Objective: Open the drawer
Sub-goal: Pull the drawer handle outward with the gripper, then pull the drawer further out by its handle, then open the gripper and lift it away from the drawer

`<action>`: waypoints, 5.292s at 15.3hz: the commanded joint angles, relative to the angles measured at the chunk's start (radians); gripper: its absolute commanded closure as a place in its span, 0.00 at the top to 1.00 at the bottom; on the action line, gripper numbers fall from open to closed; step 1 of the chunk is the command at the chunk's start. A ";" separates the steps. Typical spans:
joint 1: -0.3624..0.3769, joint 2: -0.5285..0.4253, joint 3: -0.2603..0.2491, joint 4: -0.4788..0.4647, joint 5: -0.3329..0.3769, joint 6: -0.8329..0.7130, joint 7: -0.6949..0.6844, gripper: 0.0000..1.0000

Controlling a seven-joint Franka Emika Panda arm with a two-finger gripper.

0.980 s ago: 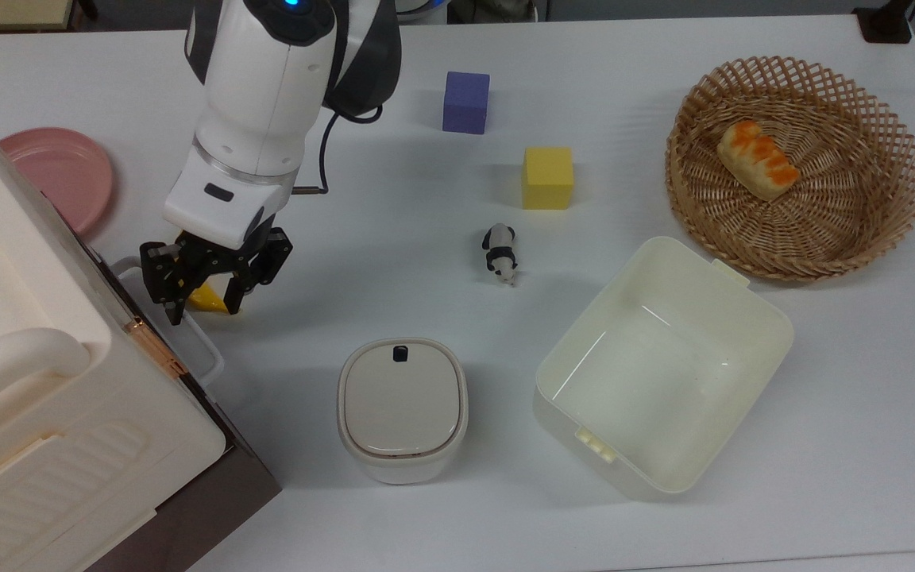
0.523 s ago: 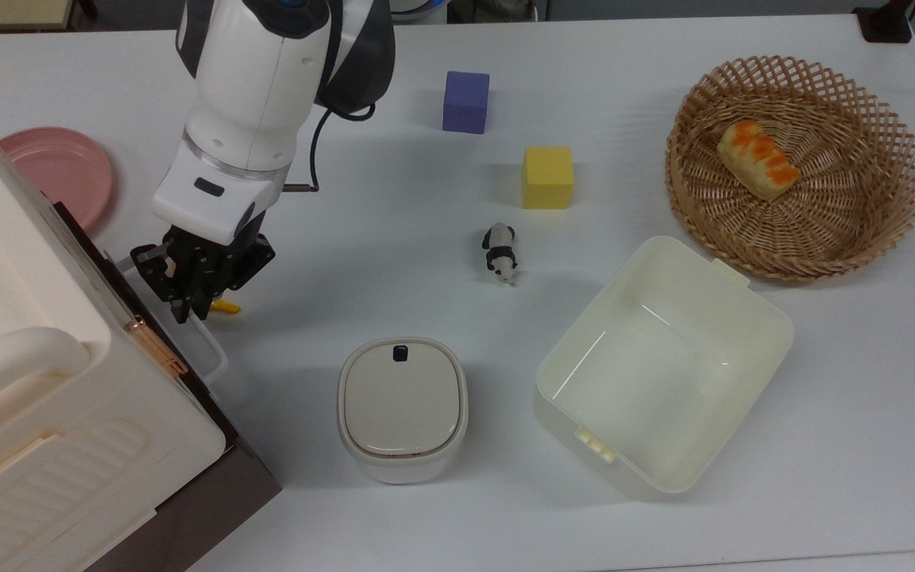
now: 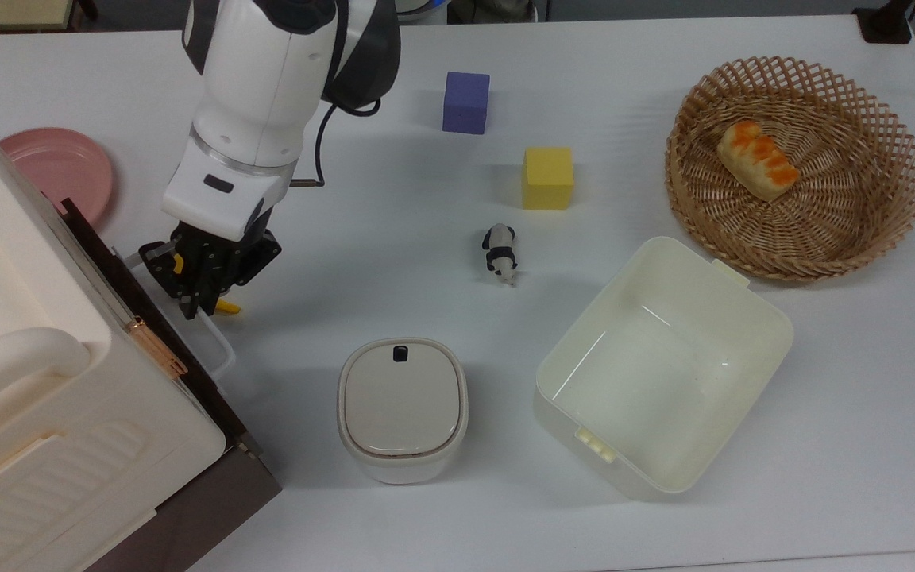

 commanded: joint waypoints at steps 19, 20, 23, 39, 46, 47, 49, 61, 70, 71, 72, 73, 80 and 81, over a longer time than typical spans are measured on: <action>0.106 -0.189 -0.004 -0.123 0.066 -0.150 0.018 0.38; 0.091 -0.186 -0.004 -0.123 0.064 -0.125 0.018 0.42; 0.071 -0.143 -0.006 -0.116 0.052 -0.070 0.018 0.42; 0.069 -0.077 -0.004 -0.102 0.040 -0.029 0.029 0.16; 0.113 -0.131 0.005 -0.145 0.050 -0.104 0.029 0.14; 0.123 -0.134 0.005 -0.145 0.053 -0.119 0.031 0.13; 0.152 -0.140 0.005 -0.146 0.069 -0.165 0.031 0.13; 0.187 -0.209 0.005 -0.174 0.199 -0.263 0.031 0.26; 0.176 -0.237 -0.006 -0.048 0.417 -0.555 0.392 1.00; 0.173 -0.235 -0.009 -0.047 0.423 -0.553 0.418 1.00; 0.164 -0.235 -0.009 -0.047 0.431 -0.553 0.434 1.00; 0.152 -0.240 -0.009 -0.047 0.446 -0.555 0.445 1.00; 0.121 -0.260 -0.009 -0.047 0.498 -0.644 0.391 1.00; 0.121 -0.260 -0.009 -0.047 0.500 -0.653 0.376 1.00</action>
